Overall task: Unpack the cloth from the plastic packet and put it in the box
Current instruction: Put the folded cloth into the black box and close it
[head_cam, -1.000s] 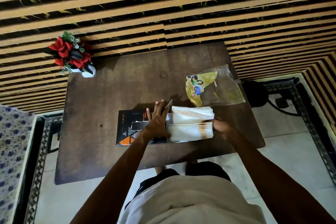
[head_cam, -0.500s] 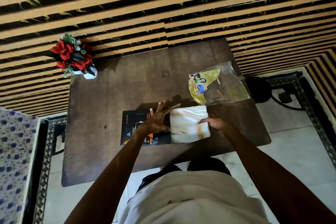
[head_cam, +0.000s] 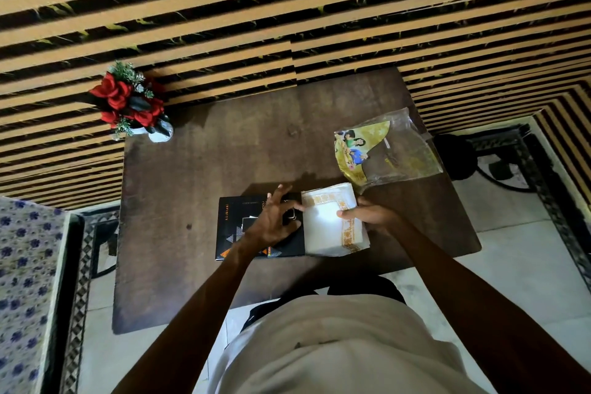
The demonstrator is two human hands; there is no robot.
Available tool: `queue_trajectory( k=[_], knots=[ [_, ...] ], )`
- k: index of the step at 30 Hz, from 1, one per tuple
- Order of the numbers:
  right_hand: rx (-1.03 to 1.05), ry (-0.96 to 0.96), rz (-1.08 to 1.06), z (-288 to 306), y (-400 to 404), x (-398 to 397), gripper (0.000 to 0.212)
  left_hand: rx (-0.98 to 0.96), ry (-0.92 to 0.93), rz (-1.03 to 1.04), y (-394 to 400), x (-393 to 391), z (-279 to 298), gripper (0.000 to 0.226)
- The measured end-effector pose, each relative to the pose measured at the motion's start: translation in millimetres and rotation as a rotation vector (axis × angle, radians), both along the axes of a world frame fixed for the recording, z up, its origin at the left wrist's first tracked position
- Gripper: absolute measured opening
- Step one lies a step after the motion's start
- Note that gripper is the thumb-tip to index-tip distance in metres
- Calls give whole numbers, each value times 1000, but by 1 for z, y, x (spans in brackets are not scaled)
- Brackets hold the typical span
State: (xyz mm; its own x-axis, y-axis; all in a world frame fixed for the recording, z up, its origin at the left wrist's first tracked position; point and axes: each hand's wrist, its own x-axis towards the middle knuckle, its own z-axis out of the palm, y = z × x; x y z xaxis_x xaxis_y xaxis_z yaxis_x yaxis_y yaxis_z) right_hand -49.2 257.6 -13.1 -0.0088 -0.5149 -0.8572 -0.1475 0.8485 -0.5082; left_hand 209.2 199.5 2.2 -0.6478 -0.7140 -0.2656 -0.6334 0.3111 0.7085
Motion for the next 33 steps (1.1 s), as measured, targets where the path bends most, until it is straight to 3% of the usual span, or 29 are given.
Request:
queue_trajectory(
  k=[2,4,6,8,13,16,19,23,27,33],
  knots=[
    [31,-31,43,2,1,6,57,71,-27,-22,-2,-1,8,60],
    [22,-5,30,0,-1,9,56,83,-140,-92,-4,0,17,99],
    [13,14,-54,-6,-3,9,60,-99,-365,-179,-7,8,19,132],
    [20,-20,-83,-14,-4,10,68,-235,-539,-206,-8,25,15,146],
    [25,29,-90,-14,-5,25,52,-180,-515,-143,-10,63,9,151],
    [41,-79,-136,-24,-9,34,54,-150,-483,-134,-11,62,10,151],
    [9,-174,-172,-29,-13,61,39,-139,-468,-144,-11,62,10,151],
    [-60,-44,-249,-40,-17,84,38,-152,-465,-155,-16,82,12,148],
    [-119,-120,-302,-35,-7,79,33,-175,-496,-107,-19,117,9,150],
    [-111,-51,-175,-26,-14,110,29,-140,-393,-77,-20,120,5,150]
  ],
)
